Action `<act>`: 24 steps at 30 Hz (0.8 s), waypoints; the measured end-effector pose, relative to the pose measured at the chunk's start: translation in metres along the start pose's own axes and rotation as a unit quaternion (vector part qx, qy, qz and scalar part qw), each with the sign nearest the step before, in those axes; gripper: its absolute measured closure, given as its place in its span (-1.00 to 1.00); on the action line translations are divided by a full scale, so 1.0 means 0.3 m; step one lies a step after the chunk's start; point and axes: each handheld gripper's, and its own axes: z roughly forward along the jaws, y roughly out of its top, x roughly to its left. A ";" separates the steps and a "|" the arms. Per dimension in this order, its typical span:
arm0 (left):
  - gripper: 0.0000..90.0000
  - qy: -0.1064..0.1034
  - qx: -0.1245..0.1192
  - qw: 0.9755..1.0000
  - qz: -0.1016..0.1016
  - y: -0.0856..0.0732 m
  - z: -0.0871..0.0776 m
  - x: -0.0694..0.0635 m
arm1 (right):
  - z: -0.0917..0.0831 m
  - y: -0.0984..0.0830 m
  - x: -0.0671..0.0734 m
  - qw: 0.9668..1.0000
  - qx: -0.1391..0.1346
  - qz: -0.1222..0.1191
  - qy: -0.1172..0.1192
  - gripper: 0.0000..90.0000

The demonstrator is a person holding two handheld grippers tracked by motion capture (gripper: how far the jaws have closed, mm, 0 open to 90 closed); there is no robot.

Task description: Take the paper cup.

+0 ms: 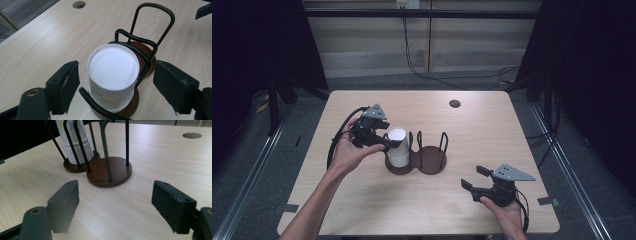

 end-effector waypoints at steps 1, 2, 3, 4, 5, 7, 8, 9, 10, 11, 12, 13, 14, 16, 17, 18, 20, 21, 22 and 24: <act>-0.50 0.000 0.009 1.000 0.006 0.011 0.006 -0.001 | 0.002 -0.001 0.001 1.000 0.000 0.002 0.005 -0.56; -0.50 0.000 0.011 1.000 0.009 0.016 0.008 -0.001 | 0.003 0.000 0.002 1.000 0.001 -0.001 0.005 -0.56; -0.49 0.000 0.011 1.000 0.009 0.016 0.008 -0.001 | 0.003 0.000 0.002 1.000 0.001 -0.001 0.005 -0.56; -0.49 -0.004 0.014 1.000 0.011 0.024 0.014 -0.002 | 0.005 0.000 0.004 1.000 0.002 0.000 0.006 -0.56; -0.49 -0.004 0.014 1.000 0.011 0.024 0.014 -0.002 | 0.006 0.000 0.004 1.000 0.002 0.000 0.007 -0.56; -0.49 -0.003 0.027 1.000 0.016 0.031 0.023 -0.010 | 0.007 0.000 0.004 1.000 0.003 0.000 0.006 -0.56; -0.49 -0.004 0.033 0.999 0.024 0.033 0.028 -0.010 | 0.007 -0.001 0.003 1.000 0.002 -0.001 0.007 -0.57; -0.49 0.004 0.036 0.999 0.023 0.034 0.032 -0.013 | 0.007 -0.001 0.002 1.000 0.002 -0.001 0.007 -0.57; -0.49 0.008 0.037 0.999 0.023 0.034 0.035 -0.010 | 0.007 -0.001 0.003 1.000 0.002 0.000 0.008 -0.57; -0.50 0.001 0.036 0.999 0.018 0.033 0.041 -0.008 | 0.007 -0.001 0.003 1.000 0.003 0.000 0.009 -0.57; -0.48 0.003 0.046 0.999 0.021 0.034 0.050 -0.007 | 0.007 -0.001 0.005 1.000 0.001 -0.003 0.010 -0.57; -0.48 0.003 0.050 0.999 0.023 0.034 0.056 -0.006 | 0.007 -0.001 0.006 1.000 0.002 -0.004 0.011 -0.57; -0.48 0.003 0.050 0.999 0.023 0.034 0.056 -0.006 | 0.007 -0.001 0.006 1.000 0.002 -0.004 0.011 -0.57; -0.48 0.002 0.059 0.998 0.023 0.036 0.062 -0.002 | 0.007 0.000 0.006 1.000 0.002 -0.005 0.010 -0.57; -0.48 0.007 0.065 0.998 0.024 0.038 0.067 -0.003 | 0.006 0.000 0.006 1.000 0.002 -0.004 0.010 -0.57; -0.48 0.013 0.065 0.998 0.020 0.038 0.073 -0.007 | 0.006 0.000 0.005 1.000 0.002 -0.005 0.009 -0.58; -0.41 0.009 0.068 0.997 0.018 0.039 0.081 -0.006 | 0.006 -0.001 0.005 1.000 0.002 -0.006 0.009 -0.58; -0.41 0.010 0.074 0.997 0.026 0.041 0.081 -0.002 | 0.006 -0.001 0.005 1.000 0.002 -0.005 0.009 -0.57; -0.40 0.010 0.074 0.997 0.024 0.043 0.080 0.001 | 0.006 -0.001 0.006 1.000 0.003 -0.006 0.008 -0.58; -0.41 0.021 0.068 0.997 0.018 0.044 0.081 0.002 | 0.003 -0.001 0.006 1.000 0.002 -0.006 0.008 -0.57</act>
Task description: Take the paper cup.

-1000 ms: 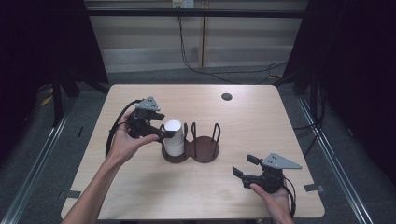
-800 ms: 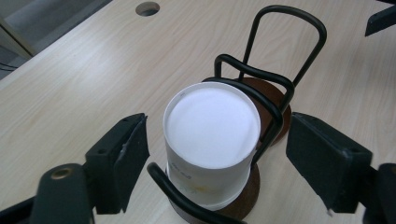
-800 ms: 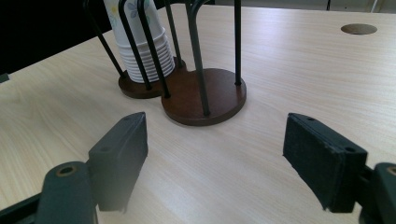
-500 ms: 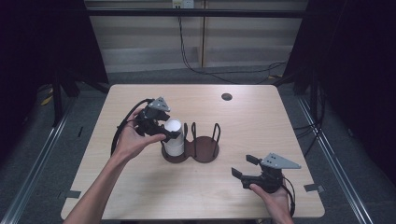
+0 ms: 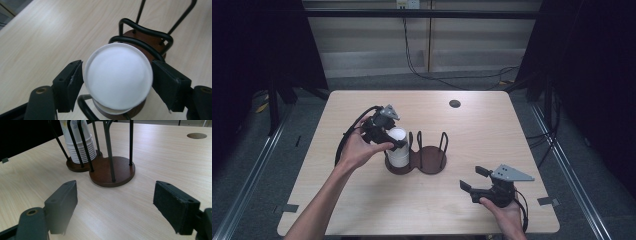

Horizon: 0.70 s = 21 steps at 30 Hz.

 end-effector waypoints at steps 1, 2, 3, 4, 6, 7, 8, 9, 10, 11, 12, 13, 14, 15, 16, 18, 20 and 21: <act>-0.41 0.002 -0.002 1.000 -0.002 0.000 0.000 0.001 | 0.000 0.000 0.000 1.000 0.000 0.000 0.000 -0.57; -0.40 -0.008 0.008 1.000 0.004 -0.001 0.004 0.005 | 0.000 0.000 -0.001 1.000 0.000 0.000 0.000 -0.57; -0.39 -0.006 0.010 1.000 0.008 0.000 0.006 0.005 | 0.000 0.000 -0.001 1.000 0.001 0.000 -0.003 -0.57; -0.38 -0.006 0.010 1.000 0.008 0.000 0.006 0.005 | 0.000 0.000 -0.001 1.000 0.001 0.000 -0.003 -0.57; -0.37 -0.009 0.009 1.000 0.002 -0.001 0.011 0.003 | -0.001 0.000 -0.001 1.000 0.001 0.003 -0.005 -0.57; -0.32 -0.010 0.008 1.000 -0.002 -0.002 0.016 -0.001 | -0.001 0.000 -0.002 1.000 0.001 0.000 -0.005 -0.57; -0.28 -0.010 0.008 1.000 -0.002 -0.002 0.016 -0.001 | -0.001 0.000 -0.002 1.000 0.001 0.000 -0.005 -0.57; -0.28 -0.010 0.016 1.000 0.012 -0.002 0.015 0.002 | -0.001 0.000 -0.002 1.000 0.001 0.001 -0.005 -0.57; -0.28 -0.010 0.015 1.000 0.008 -0.002 0.017 0.000 | -0.001 0.000 -0.002 1.000 0.002 0.001 -0.004 -0.57; -0.27 -0.012 0.016 1.000 0.010 -0.001 0.017 0.002 | 0.000 0.000 -0.003 1.000 0.001 0.001 -0.005 -0.57; -0.26 -0.011 0.016 1.000 0.010 0.000 0.017 0.002 | 0.000 0.000 -0.003 1.000 0.001 0.002 -0.004 -0.57; -0.26 -0.013 0.018 1.000 0.010 0.001 0.016 0.003 | 0.000 0.000 -0.003 1.000 0.001 0.002 -0.004 -0.57; -0.26 -0.014 0.018 1.000 0.009 0.002 0.015 0.002 | 0.000 0.000 -0.003 1.000 0.001 0.001 -0.004 -0.57; -0.25 -0.014 0.018 1.000 0.009 0.002 0.015 0.002 | 0.000 0.000 -0.003 1.000 0.001 0.001 -0.004 -0.57; -0.25 -0.014 0.019 1.000 0.010 0.002 0.014 0.001 | -0.001 0.000 -0.003 1.000 0.000 0.002 -0.004 -0.57; -0.25 -0.012 0.010 1.000 0.006 0.004 0.010 -0.001 | 0.000 0.000 -0.003 1.000 0.002 0.004 -0.004 -0.57; -0.24 -0.013 0.009 1.000 0.007 0.005 0.007 0.000 | 0.000 0.001 -0.002 1.000 0.002 0.004 -0.005 -0.57; -0.24 -0.014 0.011 1.000 0.014 0.005 0.004 0.002 | 0.000 0.001 -0.002 1.000 0.002 0.003 -0.005 -0.57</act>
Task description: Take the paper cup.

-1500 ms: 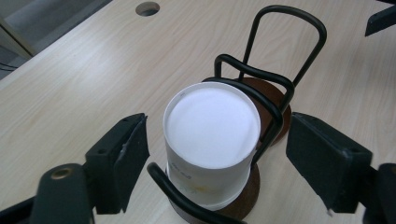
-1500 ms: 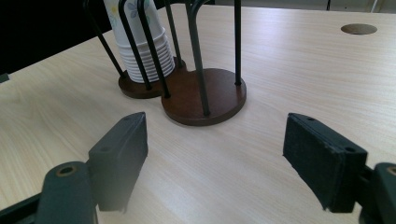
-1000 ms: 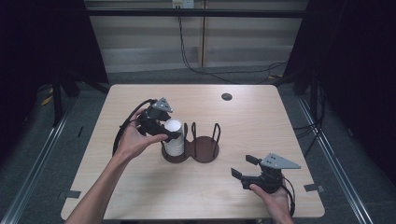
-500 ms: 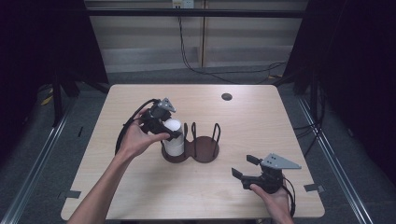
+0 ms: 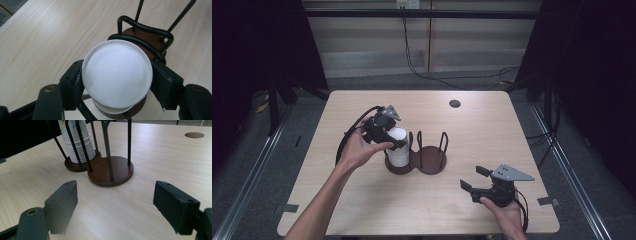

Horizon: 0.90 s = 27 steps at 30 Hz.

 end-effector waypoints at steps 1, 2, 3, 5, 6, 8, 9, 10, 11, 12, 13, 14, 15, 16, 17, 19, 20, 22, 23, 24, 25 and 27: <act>-0.24 -0.001 -0.003 1.000 0.001 0.001 -0.010 0.001 | 0.000 0.000 0.001 1.000 0.000 0.000 0.000 -0.57; -0.24 -0.001 -0.003 1.000 0.001 0.001 -0.010 0.001 | 0.000 0.000 0.001 1.000 0.000 0.000 0.000 -0.57; -0.24 -0.001 -0.005 1.000 0.001 0.002 -0.015 0.003 | 0.000 0.000 0.000 1.000 0.000 0.000 0.000 -0.57; -0.24 -0.001 -0.011 1.000 -0.001 0.005 -0.029 0.007 | 0.001 0.000 0.000 1.000 0.001 0.001 0.000 -0.57; -0.23 -0.001 -0.011 1.000 -0.001 0.005 -0.029 0.007 | 0.001 0.000 0.000 1.000 0.001 0.001 0.000 -0.57; -0.22 -0.003 -0.014 1.000 -0.001 0.005 -0.033 0.008 | 0.001 0.000 0.001 1.000 0.001 0.001 0.000 -0.57; -0.21 -0.005 -0.015 1.000 -0.002 0.005 -0.033 0.009 | 0.002 0.000 0.001 1.000 0.001 0.001 -0.001 -0.57; -0.21 -0.006 -0.016 1.000 -0.002 0.004 -0.034 0.009 | 0.004 0.001 0.000 1.000 0.000 0.000 -0.001 -0.57; -0.21 -0.007 -0.022 1.000 -0.009 0.002 -0.034 0.008 | 0.004 0.001 0.000 1.000 0.000 0.000 -0.001 -0.57; -0.20 -0.008 -0.023 1.000 -0.008 0.001 -0.035 0.010 | 0.004 0.001 0.001 1.000 0.000 0.000 0.000 -0.57; -0.20 -0.009 -0.027 1.000 -0.013 0.000 -0.038 0.013 | 0.004 0.001 0.001 1.000 0.000 -0.001 0.001 -0.57; -0.20 -0.011 -0.026 1.000 -0.009 0.000 -0.042 0.018 | 0.004 0.000 0.001 1.000 0.001 -0.002 0.001 -0.57; -0.20 -0.014 -0.026 1.000 -0.010 0.001 -0.045 0.020 | 0.004 0.000 0.001 1.000 0.001 -0.002 0.001 -0.57; -0.20 -0.010 -0.030 0.999 -0.015 0.000 -0.050 0.021 | 0.004 0.000 0.001 1.000 0.001 0.000 0.001 -0.57; -0.19 -0.008 -0.030 0.999 -0.017 0.001 -0.054 0.024 | 0.004 0.000 0.000 1.000 0.000 0.000 0.000 -0.57; -0.19 -0.005 -0.040 0.999 -0.027 0.000 -0.057 0.024 | 0.004 0.000 -0.001 1.000 0.000 0.000 0.000 -0.57; -0.18 -0.005 -0.045 0.999 -0.029 -0.001 -0.060 0.025 | 0.004 0.000 -0.001 1.000 0.001 0.001 0.001 -0.57; -0.18 -0.006 -0.041 0.999 -0.025 0.001 -0.062 0.022 | 0.005 0.000 0.000 1.000 0.001 0.000 0.000 -0.57; -0.18 -0.006 -0.041 0.999 -0.025 0.001 -0.062 0.022 | 0.005 0.000 0.000 1.000 0.001 0.000 0.000 -0.57; -0.18 -0.004 -0.043 0.999 -0.026 0.002 -0.065 0.022 | 0.005 0.000 0.001 1.000 0.002 0.000 0.001 -0.57; -0.18 -0.008 -0.050 0.998 -0.029 0.001 -0.073 0.025 | 0.006 0.000 0.002 1.000 0.002 0.002 0.001 -0.57; -0.18 -0.007 -0.054 0.998 -0.032 0.001 -0.080 0.029 | 0.006 0.000 0.000 1.000 0.002 0.002 0.001 -0.57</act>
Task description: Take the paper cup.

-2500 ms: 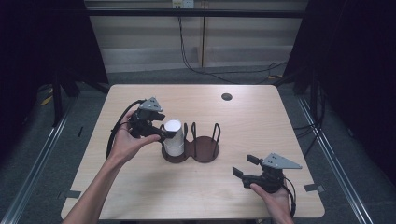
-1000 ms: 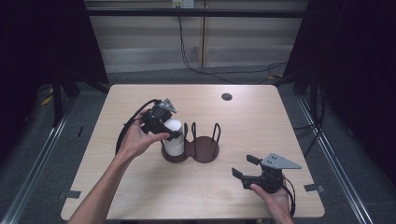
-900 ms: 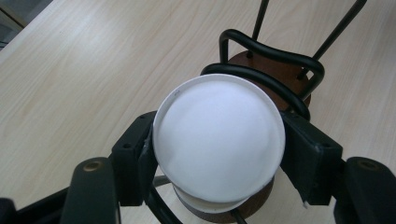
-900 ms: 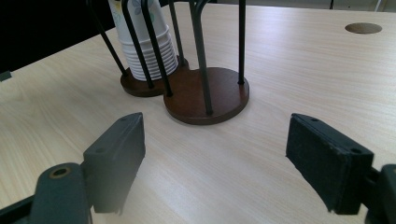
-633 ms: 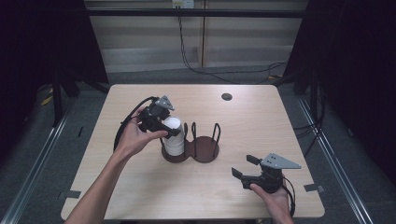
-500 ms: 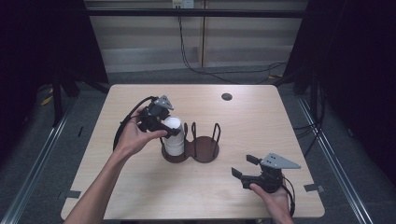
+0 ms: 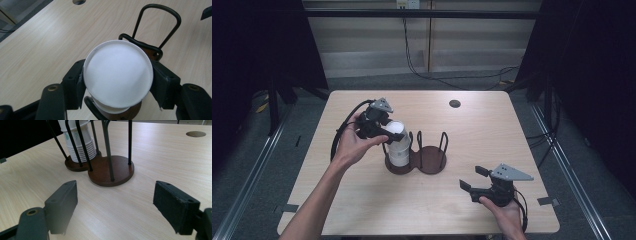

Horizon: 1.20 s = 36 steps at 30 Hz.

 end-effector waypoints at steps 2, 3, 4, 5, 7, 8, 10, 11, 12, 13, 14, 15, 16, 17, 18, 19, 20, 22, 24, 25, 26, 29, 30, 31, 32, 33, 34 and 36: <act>-0.18 0.000 -0.003 1.000 -0.001 0.001 -0.004 0.002 | 0.000 0.000 0.000 1.000 0.001 0.000 -0.001 -0.57; -0.18 -0.001 -0.005 1.000 -0.002 0.002 -0.007 0.004 | 0.001 -0.001 0.000 1.000 0.001 0.000 -0.001 -0.58; -0.18 -0.002 -0.007 1.000 0.001 0.005 -0.013 0.006 | 0.001 -0.001 0.000 1.000 0.001 0.001 -0.001 -0.58; -0.18 -0.002 -0.007 1.000 0.001 0.005 -0.013 0.006 | 0.001 -0.001 0.000 1.000 0.001 0.001 -0.001 -0.58; -0.18 0.001 -0.015 1.000 -0.004 0.008 -0.018 0.002 | 0.002 -0.001 -0.001 1.000 0.002 0.001 -0.002 -0.58; -0.18 0.000 -0.023 1.000 -0.010 0.009 -0.021 0.001 | 0.002 -0.001 -0.001 1.000 0.002 0.001 -0.002 -0.58; -0.18 -0.001 -0.024 1.000 -0.008 0.011 -0.028 0.003 | 0.002 0.000 0.000 1.000 0.001 0.001 -0.002 -0.58; -0.18 -0.001 -0.024 1.000 -0.008 0.011 -0.028 0.003 | 0.002 0.000 0.000 1.000 0.000 0.000 -0.002 -0.58; -0.18 0.002 -0.028 1.000 -0.013 0.010 -0.031 0.001 | 0.001 0.000 0.000 1.000 0.000 -0.001 -0.001 -0.58; -0.18 0.002 -0.028 1.000 -0.013 0.010 -0.031 0.001 | 0.001 0.000 0.001 1.000 -0.001 0.000 -0.001 -0.58; -0.18 0.003 -0.031 0.999 -0.013 0.010 -0.037 0.005 | 0.000 0.000 0.000 1.000 -0.002 0.001 -0.001 -0.58; -0.18 0.003 -0.031 0.999 -0.013 0.010 -0.037 0.005 | 0.000 0.000 0.000 1.000 -0.002 0.001 -0.001 -0.58; -0.18 0.004 -0.034 0.999 -0.017 0.010 -0.038 0.004 | 0.000 0.000 0.000 1.000 -0.002 0.001 -0.002 -0.58; -0.18 0.004 -0.038 0.999 -0.016 0.011 -0.044 0.006 | -0.001 0.000 -0.001 1.000 -0.001 0.000 -0.001 -0.58; -0.18 0.004 -0.041 0.999 -0.020 0.011 -0.044 0.004 | -0.001 0.000 -0.001 1.000 -0.002 0.000 -0.001 -0.58; -0.18 0.004 -0.039 0.999 -0.019 0.012 -0.047 0.004 | 0.000 0.000 -0.001 1.000 -0.002 0.000 -0.001 -0.58; -0.18 0.004 -0.044 0.999 -0.023 0.012 -0.047 0.003 | 0.000 0.000 -0.002 1.000 -0.002 0.001 -0.001 -0.58; -0.18 0.004 -0.045 0.999 -0.025 0.012 -0.049 0.003 | 0.000 0.000 -0.002 1.000 -0.002 0.000 -0.002 -0.58; -0.18 0.003 -0.055 0.998 -0.031 0.011 -0.059 0.006 | -0.001 0.001 -0.002 1.000 -0.002 0.001 -0.001 -0.58; -0.18 0.003 -0.056 0.998 -0.032 0.011 -0.063 0.007 | -0.001 0.001 -0.001 1.000 -0.003 0.000 -0.001 -0.58; -0.18 0.003 -0.056 0.998 -0.032 0.011 -0.063 0.007 | -0.001 0.001 -0.001 1.000 -0.003 0.000 -0.001 -0.58; -0.18 0.006 -0.063 0.998 -0.029 0.014 -0.071 0.005 | -0.001 0.000 -0.001 1.000 -0.003 0.002 -0.002 -0.58; -0.18 0.007 -0.064 0.997 -0.030 0.016 -0.074 0.004 | -0.001 0.000 0.000 1.000 -0.003 0.001 -0.002 -0.58; -0.18 0.008 -0.067 0.997 -0.028 0.017 -0.076 0.005 | -0.001 0.000 0.000 1.000 -0.003 0.001 -0.002 -0.58; -0.18 0.006 -0.069 0.997 -0.031 0.019 -0.075 0.006 | -0.001 0.000 0.000 1.000 -0.002 0.001 -0.002 -0.58; -0.18 0.004 -0.069 0.997 -0.031 0.019 -0.075 0.006 | 0.000 0.001 -0.001 1.000 -0.002 0.001 -0.002 -0.58; -0.18 0.005 -0.070 0.997 -0.029 0.019 -0.076 0.005 | 0.000 0.001 -0.001 1.000 -0.002 0.000 -0.001 -0.58; -0.18 0.003 -0.074 0.997 -0.033 0.018 -0.080 0.005 | -0.001 0.000 0.001 1.000 -0.001 -0.002 0.001 -0.58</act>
